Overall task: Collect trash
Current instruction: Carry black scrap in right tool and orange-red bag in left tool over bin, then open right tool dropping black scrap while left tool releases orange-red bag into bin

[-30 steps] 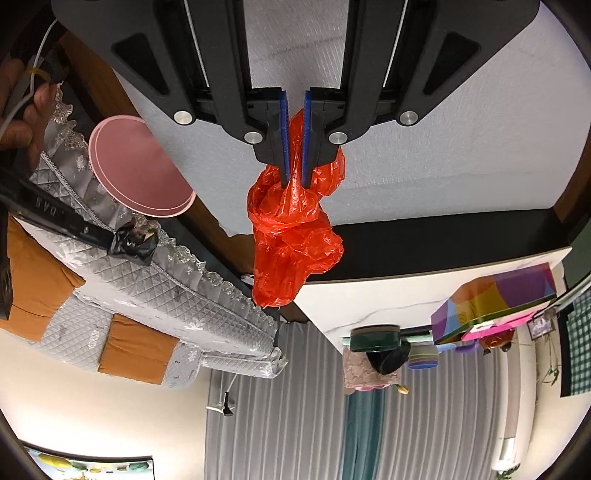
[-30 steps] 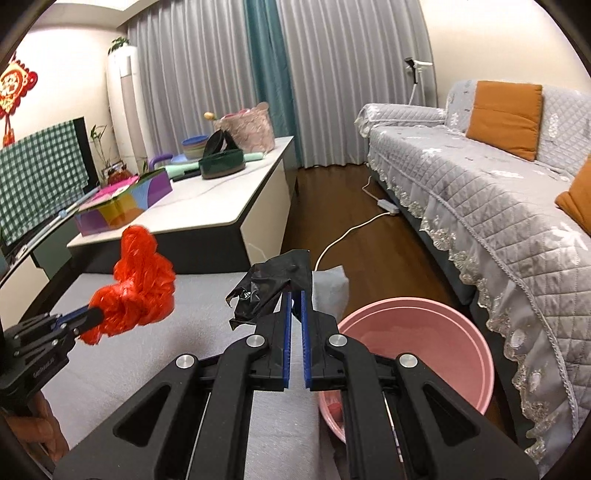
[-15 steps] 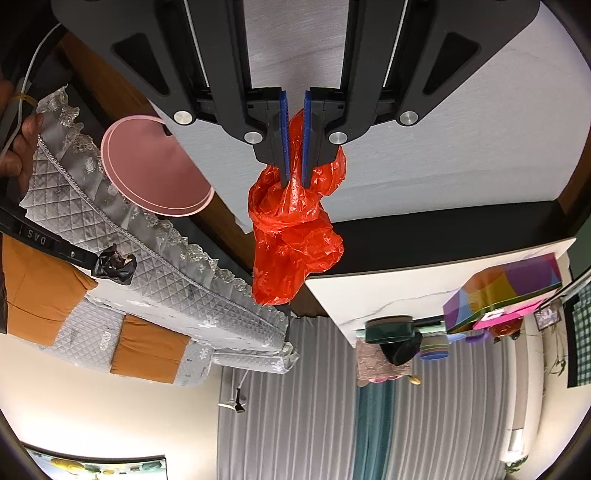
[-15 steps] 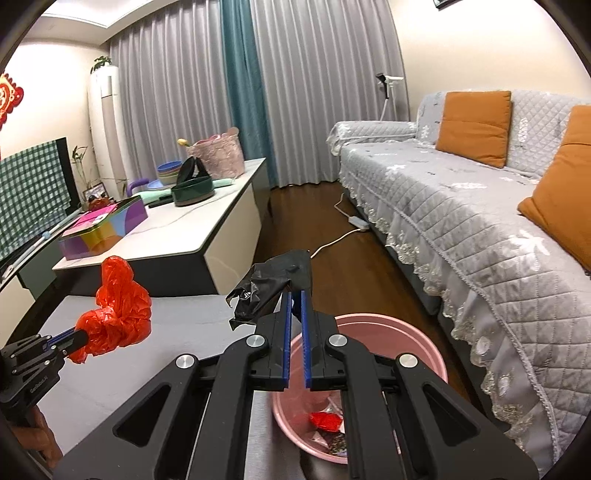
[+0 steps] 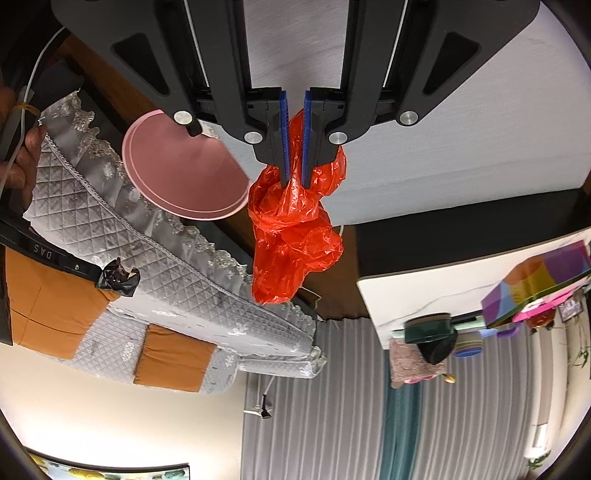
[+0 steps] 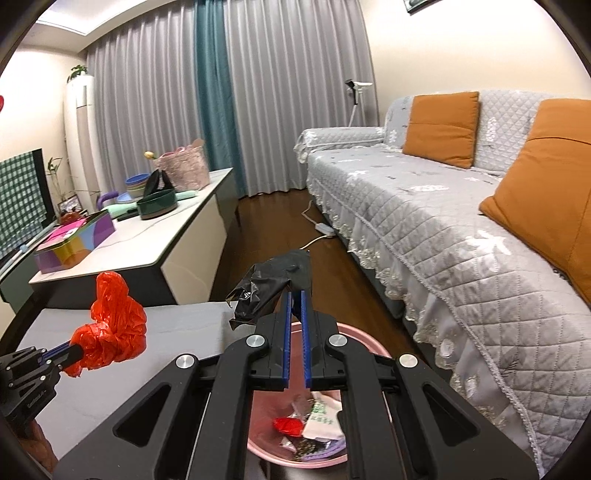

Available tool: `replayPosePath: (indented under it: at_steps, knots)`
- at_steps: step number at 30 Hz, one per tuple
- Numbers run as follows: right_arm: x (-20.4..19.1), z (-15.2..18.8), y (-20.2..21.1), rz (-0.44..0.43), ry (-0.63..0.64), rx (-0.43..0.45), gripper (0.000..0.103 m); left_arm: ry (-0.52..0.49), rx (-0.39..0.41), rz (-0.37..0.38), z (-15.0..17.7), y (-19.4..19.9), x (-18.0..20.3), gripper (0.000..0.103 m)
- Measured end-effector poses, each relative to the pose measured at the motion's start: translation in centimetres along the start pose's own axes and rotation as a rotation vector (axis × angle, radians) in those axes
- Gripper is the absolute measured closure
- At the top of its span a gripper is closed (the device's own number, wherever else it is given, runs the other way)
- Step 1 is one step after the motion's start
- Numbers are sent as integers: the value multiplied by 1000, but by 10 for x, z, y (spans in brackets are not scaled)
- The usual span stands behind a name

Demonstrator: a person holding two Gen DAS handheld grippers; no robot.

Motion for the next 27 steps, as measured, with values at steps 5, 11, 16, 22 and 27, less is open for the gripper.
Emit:
replayPosePath:
  at_steps: [5, 11, 16, 22, 27]
  knots:
    - [15, -2, 2, 36, -11, 7, 98, -11, 3, 29, -8, -8, 19, 98]
    - [28, -3, -2, 63, -32, 6, 98, -27, 1, 64, -14, -20, 43, 97]
    - [39, -1, -7, 79, -48, -2, 98, -49, -14, 85, -17, -32, 61, 97]
    - [46, 4, -15, 94, -50, -18, 98, -62, -23, 108, -20, -45, 76, 97]
    - [50, 6, -21, 105, -54, -27, 97, -82, -34, 128, -20, -57, 89, 97]
Point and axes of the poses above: each gripper's, at about its wrist camera, not at the fingertips, and y roughly against the way its jaws point, x to its right, z to its underside, the point moved 1 cm from there along -y, roughly the way its jaws point, and after that the axes turned 12 degrees about -z, right-handed, at the moved point
